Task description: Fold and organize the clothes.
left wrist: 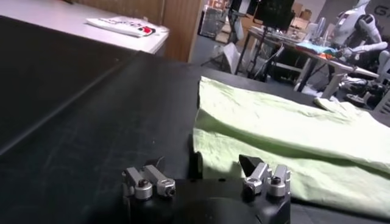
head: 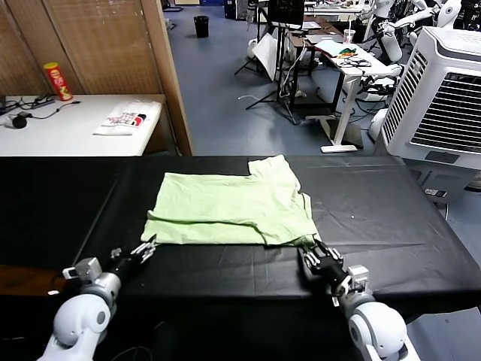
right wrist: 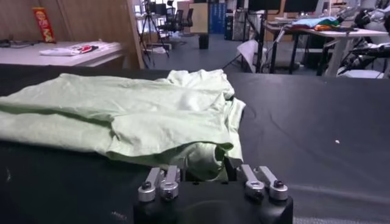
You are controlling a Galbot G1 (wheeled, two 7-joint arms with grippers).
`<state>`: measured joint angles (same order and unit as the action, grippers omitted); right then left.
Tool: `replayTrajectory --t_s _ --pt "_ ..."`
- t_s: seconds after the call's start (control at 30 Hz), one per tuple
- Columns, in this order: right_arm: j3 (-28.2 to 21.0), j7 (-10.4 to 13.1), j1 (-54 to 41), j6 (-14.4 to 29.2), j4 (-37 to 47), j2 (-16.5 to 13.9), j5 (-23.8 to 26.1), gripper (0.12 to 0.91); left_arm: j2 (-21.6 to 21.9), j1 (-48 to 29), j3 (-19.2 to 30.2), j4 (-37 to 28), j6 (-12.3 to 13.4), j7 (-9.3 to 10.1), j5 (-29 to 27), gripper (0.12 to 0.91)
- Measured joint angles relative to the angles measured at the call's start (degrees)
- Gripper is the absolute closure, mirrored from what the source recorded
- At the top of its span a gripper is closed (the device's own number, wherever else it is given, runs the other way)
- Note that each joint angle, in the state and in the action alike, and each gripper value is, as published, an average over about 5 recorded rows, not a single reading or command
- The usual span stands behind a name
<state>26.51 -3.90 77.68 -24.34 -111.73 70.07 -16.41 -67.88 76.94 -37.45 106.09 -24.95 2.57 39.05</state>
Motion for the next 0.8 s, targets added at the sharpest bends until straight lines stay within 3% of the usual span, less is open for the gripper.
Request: replayTrajectory --t_s 0.13,0.33,0.4,0.8 --pt "0.04 0.41 0.26 -0.81 -0.34 -0.22 0.01 0.895 0.08 0.22 0.28 0.47 -0.16 0.11 -0.04 0.563" --pt "0.69 1.14 1.18 -2.35 -1.72 -0.84 -0.19 0.902 0.74 0.93 0.49 1.43 -0.24 0.62 -0.41 0.865" --pt "1.04 1.39 1.62 -3.02 -2.34 -1.26 -0.43 0.902 1.11 1.39 0.43 2.00 -0.27 0.81 -0.69 0.900" --pt "4.32 2.07 7.19 -6.02 -7.16 -4.87 -2.30 0.902 2.52 8.06 -0.09 9.32 -2.20 2.86 -5.98 0.904"
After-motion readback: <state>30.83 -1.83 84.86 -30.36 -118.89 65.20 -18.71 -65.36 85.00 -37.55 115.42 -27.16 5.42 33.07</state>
